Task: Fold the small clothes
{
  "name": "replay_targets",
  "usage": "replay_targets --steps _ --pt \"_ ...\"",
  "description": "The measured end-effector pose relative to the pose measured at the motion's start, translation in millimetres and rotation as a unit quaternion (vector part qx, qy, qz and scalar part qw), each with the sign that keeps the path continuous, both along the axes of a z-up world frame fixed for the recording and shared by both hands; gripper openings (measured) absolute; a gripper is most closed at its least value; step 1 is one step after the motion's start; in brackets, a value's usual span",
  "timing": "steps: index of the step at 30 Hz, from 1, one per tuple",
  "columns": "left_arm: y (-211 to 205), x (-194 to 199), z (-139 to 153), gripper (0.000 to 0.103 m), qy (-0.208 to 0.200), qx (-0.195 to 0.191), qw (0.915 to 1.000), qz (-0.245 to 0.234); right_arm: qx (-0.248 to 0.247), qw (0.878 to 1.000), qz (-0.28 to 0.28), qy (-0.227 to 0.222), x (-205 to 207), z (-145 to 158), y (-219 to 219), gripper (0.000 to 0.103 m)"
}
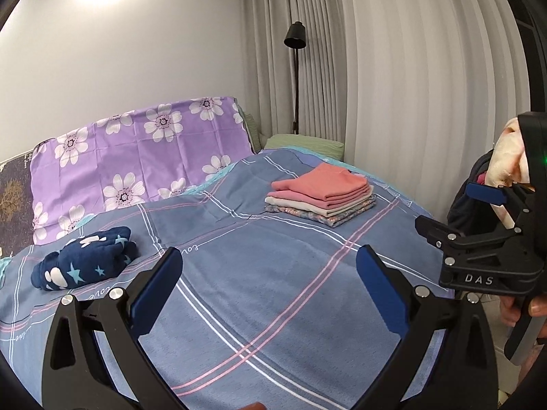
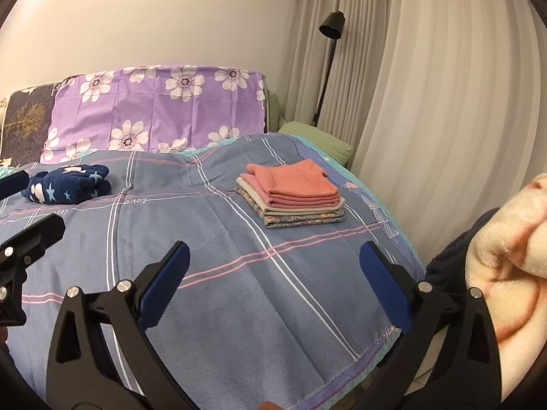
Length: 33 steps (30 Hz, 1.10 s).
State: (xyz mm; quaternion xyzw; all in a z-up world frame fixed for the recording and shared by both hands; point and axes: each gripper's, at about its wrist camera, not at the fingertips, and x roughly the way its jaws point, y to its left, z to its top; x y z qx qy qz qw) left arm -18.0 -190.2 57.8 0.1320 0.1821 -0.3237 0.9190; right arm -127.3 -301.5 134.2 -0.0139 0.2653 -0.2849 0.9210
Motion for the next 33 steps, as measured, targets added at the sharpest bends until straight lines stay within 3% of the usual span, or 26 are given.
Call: replay_targets --steps 9,33 --pt "5 6 -6 0.102 0.012 -0.004 0.9999 -0.002 -0.008 1.000 0.003 0.002 5 2 12 0.101" --pt "-6 4 -18 0.102 0.009 0.023 0.9996 -0.010 0.025 1.000 0.002 0.006 13 -6 -4 0.101"
